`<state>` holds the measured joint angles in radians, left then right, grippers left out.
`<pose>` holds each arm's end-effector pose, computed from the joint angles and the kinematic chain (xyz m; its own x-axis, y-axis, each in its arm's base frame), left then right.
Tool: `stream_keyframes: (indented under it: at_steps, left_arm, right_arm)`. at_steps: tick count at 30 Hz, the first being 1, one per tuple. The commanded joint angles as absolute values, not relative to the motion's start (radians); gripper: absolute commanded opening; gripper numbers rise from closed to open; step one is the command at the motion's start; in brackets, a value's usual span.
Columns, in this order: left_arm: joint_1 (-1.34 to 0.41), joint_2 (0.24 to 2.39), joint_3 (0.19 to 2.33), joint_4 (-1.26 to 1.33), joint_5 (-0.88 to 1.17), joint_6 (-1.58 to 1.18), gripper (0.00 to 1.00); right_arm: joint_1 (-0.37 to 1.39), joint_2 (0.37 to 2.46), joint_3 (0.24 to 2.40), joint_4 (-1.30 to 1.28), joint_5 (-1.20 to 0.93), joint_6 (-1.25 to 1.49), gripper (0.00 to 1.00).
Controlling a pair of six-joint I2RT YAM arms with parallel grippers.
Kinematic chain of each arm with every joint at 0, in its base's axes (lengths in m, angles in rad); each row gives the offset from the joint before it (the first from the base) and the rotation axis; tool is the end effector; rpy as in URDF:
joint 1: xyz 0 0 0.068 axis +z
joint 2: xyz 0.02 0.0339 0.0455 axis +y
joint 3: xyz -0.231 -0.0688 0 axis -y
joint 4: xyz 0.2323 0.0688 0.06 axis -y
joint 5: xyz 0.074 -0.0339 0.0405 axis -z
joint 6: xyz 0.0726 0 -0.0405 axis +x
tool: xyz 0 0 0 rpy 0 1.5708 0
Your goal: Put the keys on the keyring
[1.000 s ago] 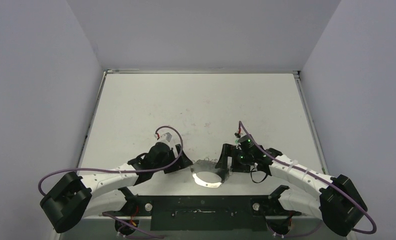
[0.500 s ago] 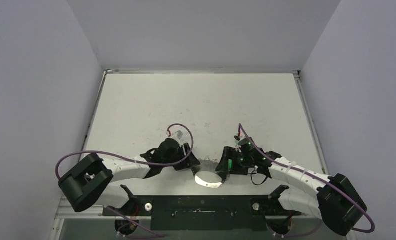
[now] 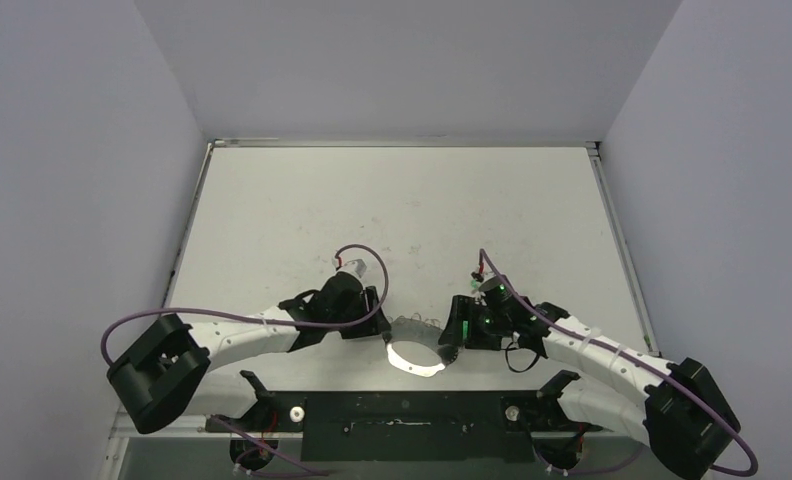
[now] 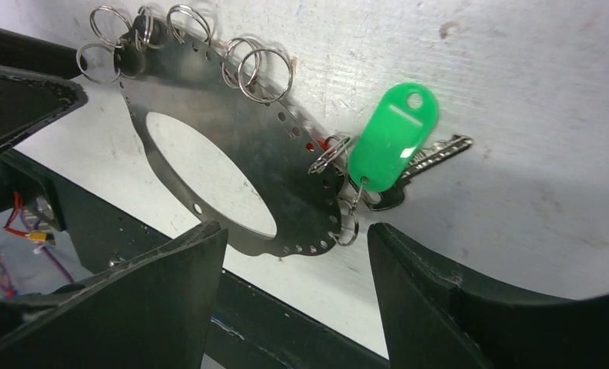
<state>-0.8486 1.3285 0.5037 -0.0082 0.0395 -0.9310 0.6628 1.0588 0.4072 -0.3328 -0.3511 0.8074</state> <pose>0.1729 -0.2006 0.0994 -0.9076 -0.1824 -0.3782 0.0657 0.8279 -0.5571 0.1475 0.1468 0.1033 -0.9798 0.0958 -0.1756 -0.0288 0.8011 0.5979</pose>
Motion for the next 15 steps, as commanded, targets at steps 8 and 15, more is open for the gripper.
stream_keyframes:
  at_steps: [8, 15]
  left_arm:
    - [-0.851, 1.105, 0.390, -0.041, -0.020, -0.923, 0.52]
    - [-0.852, 1.104, 0.347, 0.055, 0.018, -0.951, 0.49]
  right_arm:
    - [0.673, 1.025, 0.564, -0.519, -0.198, 0.651, 0.67]
    - [0.676, 1.077, 0.568, -0.485, -0.220, 0.653, 0.62]
